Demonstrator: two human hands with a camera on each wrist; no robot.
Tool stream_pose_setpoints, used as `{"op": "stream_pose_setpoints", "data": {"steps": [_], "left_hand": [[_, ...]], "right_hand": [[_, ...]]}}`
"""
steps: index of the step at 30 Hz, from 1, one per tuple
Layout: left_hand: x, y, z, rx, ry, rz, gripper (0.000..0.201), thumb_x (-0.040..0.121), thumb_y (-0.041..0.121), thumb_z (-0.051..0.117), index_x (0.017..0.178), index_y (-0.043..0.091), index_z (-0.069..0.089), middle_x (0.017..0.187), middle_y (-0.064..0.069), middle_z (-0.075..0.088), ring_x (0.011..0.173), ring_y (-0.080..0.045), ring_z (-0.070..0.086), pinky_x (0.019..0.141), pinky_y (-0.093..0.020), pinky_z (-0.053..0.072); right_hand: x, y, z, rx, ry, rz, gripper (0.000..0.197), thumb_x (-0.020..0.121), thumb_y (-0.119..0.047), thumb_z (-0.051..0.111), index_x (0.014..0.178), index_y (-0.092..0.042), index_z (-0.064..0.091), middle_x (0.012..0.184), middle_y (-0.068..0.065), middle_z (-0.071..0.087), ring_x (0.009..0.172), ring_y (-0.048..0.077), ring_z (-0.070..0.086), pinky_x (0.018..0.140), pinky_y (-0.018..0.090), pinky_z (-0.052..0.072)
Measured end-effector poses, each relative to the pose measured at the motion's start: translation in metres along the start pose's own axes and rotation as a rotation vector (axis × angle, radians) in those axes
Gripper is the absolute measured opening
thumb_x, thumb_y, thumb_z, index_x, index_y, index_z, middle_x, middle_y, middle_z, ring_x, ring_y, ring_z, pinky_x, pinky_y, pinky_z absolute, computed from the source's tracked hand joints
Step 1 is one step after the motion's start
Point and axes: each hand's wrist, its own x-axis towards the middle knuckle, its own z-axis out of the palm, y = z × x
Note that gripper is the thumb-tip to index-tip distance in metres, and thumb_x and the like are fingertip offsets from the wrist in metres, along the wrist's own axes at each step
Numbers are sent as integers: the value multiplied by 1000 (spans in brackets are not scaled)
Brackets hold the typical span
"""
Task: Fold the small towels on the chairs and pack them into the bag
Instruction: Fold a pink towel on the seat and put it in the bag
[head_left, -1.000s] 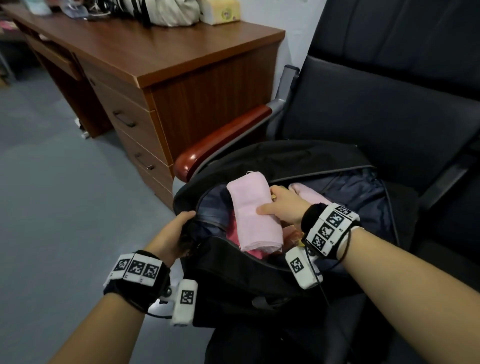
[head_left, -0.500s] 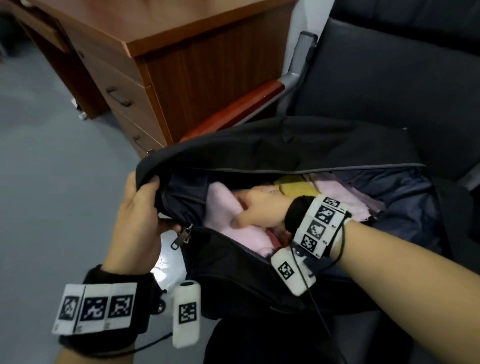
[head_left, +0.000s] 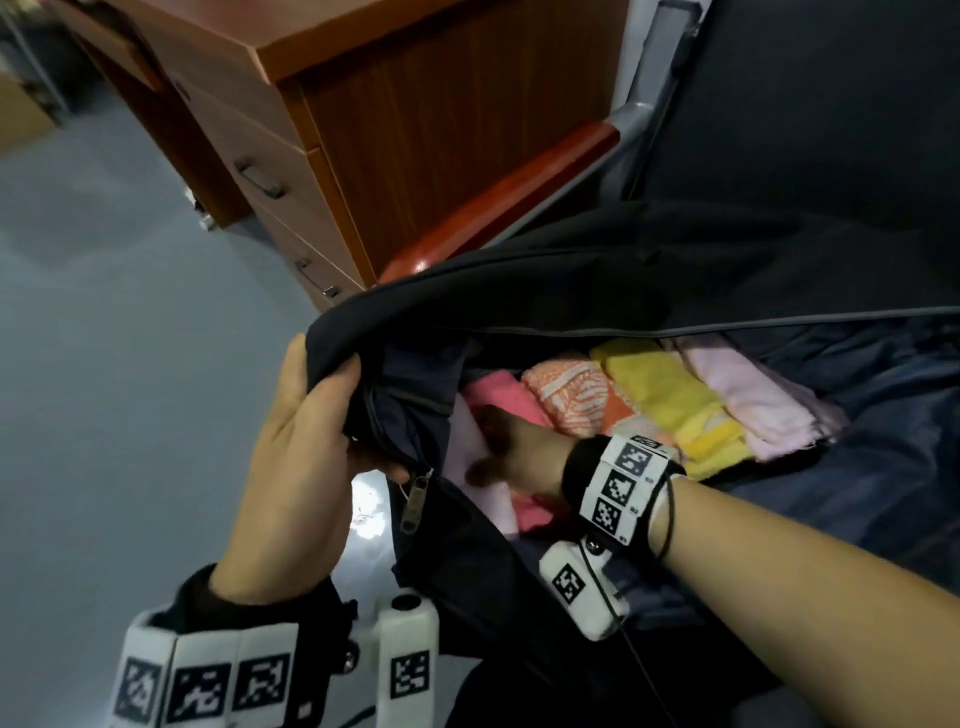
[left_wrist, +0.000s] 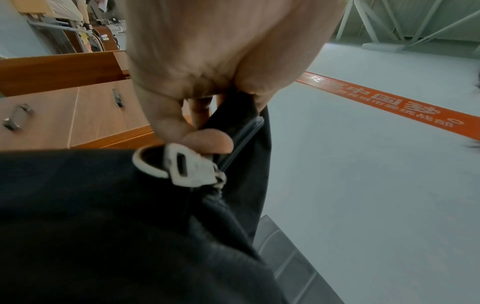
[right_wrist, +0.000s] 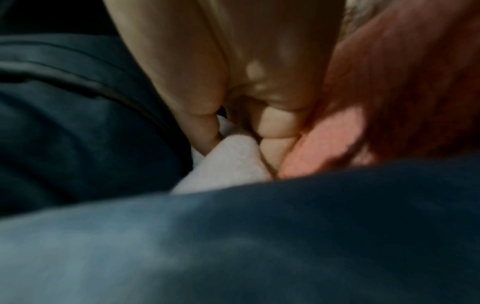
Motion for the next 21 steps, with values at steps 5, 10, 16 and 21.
{"op": "stream_pose_setpoints", "data": {"steps": [5,10,16,21], "left_hand": [[4,-3,8,-7,-3,14,29,103,27,40,121,34,63,94,-5,67,65,-23,58,47,-31,46],[5,-1,8,16,8,14,29,101,29,42,119,37,63,97,-6,67,66,-24,60,47,-30,47],[3,2,10,42,33,3,28,99,34,43,119,39,63,101,-7,68,67,-25,62,48,-31,48],[2,2,13,141,98,13,20,104,29,45,106,41,60,98,7,68,72,-16,66,49,-28,53]], "right_hand": [[-1,-3,2,-186,-51,-47,72,88,-16,71,150,-12,35,142,6,54,128,22,53,109,38,42],[-2,-10,4,-515,-70,34,60,90,-23,69,142,-11,43,129,17,61,106,32,66,89,43,55],[1,-6,12,-518,67,102,50,102,-50,39,139,-16,47,121,9,64,107,24,62,88,19,44],[-18,-22,0,-564,-53,-1,48,99,-36,52,143,-19,44,125,11,59,105,31,63,79,29,48]]}}
